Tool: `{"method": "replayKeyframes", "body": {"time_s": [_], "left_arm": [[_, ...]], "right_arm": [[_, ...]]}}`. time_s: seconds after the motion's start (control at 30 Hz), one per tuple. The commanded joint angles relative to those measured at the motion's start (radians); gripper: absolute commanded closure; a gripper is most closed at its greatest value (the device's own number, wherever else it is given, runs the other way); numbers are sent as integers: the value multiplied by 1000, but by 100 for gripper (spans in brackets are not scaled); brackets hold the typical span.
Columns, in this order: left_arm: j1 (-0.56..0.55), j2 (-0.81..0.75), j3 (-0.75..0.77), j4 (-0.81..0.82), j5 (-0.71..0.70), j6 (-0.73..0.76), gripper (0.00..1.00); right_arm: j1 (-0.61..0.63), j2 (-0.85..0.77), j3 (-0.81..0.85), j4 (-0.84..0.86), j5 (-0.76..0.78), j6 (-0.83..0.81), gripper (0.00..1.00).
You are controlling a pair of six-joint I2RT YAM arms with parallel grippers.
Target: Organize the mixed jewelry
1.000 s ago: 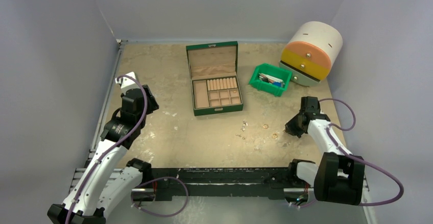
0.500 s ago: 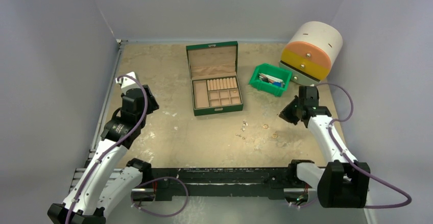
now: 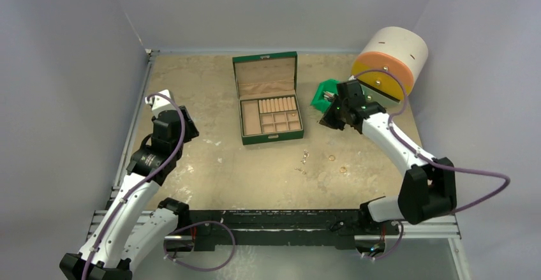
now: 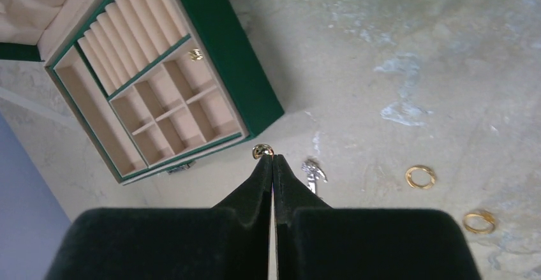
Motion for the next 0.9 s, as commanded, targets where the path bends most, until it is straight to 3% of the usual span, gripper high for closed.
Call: {"method": "replayKeyframes", "body": {"time_s": [0.0,0.4,0.87], "left_arm": [[-3,-1,16,52,-13,17,52],[-3,11,17,47,-19,17,52],[-3,19,18,43,-23,17,52]], "right_arm": [[62,90,120,39,38,-2,100],[139,340,303,53,30,-65,100],[175,478,420,40,37,-75,100]]}}
